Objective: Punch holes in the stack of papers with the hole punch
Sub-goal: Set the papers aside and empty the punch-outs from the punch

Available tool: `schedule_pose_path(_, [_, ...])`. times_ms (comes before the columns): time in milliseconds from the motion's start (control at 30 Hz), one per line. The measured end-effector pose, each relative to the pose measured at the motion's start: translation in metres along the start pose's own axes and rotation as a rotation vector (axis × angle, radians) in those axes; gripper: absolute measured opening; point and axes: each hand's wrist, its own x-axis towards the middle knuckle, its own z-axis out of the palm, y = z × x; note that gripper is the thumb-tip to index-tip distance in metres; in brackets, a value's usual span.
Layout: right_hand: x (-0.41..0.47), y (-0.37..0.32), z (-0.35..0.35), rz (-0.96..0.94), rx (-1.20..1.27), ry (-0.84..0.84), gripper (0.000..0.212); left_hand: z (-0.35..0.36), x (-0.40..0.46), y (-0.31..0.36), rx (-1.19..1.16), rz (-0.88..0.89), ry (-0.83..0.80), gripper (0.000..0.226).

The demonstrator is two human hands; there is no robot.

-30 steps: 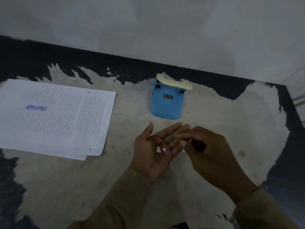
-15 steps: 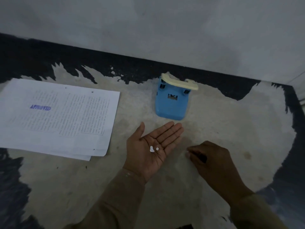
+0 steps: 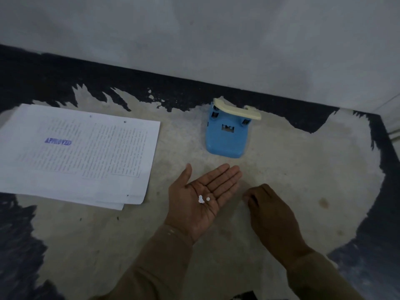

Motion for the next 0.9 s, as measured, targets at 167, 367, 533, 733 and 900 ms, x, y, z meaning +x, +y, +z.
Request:
schedule_pose_path(167, [0.007,0.011,-0.014,0.16,0.369,-0.048,0.014,-0.001,-0.003,0.001,-0.012,-0.002,0.01,0.079])
schedule_pose_path(367, [-0.003,0.016,-0.021,0.168,0.387,-0.059,0.014,-0.003,-0.007,0.002,-0.003,0.007,0.023,0.078])
schedule_pose_path(533, [-0.003,0.013,-0.019,0.094,0.279,-0.01,0.007,-0.003,-0.01,0.002,-0.013,0.009,0.021,0.078])
schedule_pose_path(733, [0.001,0.01,-0.016,-0.017,0.083,-0.053,0.013,-0.003,-0.013,0.001,-0.029,-0.001,0.017,0.078])
schedule_pose_path(900, [0.001,-0.004,-0.015,-0.033,-0.007,-0.091,0.014,-0.001,-0.012,0.001,-0.03,0.001,0.03,0.078])
